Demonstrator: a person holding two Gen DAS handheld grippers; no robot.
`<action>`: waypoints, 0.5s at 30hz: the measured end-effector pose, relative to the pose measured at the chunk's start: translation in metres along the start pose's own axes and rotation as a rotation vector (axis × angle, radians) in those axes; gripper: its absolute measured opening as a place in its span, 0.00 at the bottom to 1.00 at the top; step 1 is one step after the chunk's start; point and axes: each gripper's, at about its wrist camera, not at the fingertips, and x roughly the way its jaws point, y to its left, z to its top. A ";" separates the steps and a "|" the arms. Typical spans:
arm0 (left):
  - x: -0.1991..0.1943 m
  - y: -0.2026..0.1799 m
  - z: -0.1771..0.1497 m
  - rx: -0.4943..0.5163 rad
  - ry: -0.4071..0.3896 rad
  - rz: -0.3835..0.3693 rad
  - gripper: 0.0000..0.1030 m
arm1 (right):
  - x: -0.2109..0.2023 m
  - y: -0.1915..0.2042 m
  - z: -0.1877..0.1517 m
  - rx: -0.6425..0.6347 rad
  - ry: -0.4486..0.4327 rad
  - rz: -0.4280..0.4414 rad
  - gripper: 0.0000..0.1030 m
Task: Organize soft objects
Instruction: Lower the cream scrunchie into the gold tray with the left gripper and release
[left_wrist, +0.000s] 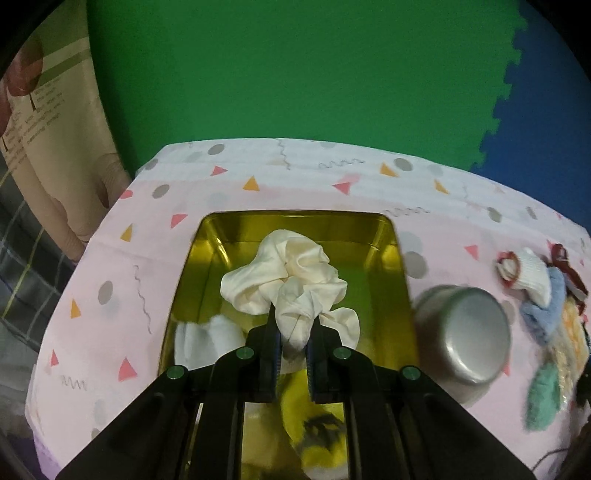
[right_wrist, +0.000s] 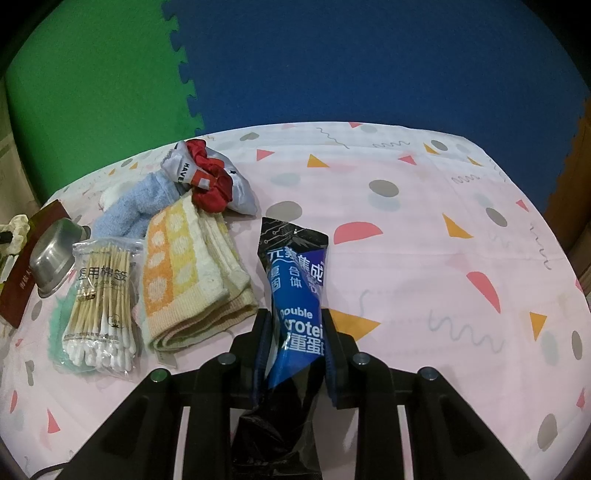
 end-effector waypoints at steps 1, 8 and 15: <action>0.004 0.001 0.001 -0.001 0.006 -0.001 0.09 | 0.000 0.000 0.000 -0.002 0.000 -0.002 0.26; 0.037 0.011 0.005 -0.012 0.064 0.016 0.11 | 0.001 0.001 0.000 -0.003 0.000 -0.005 0.26; 0.049 0.019 0.005 -0.023 0.086 0.014 0.15 | 0.001 0.001 -0.001 -0.003 0.000 -0.006 0.26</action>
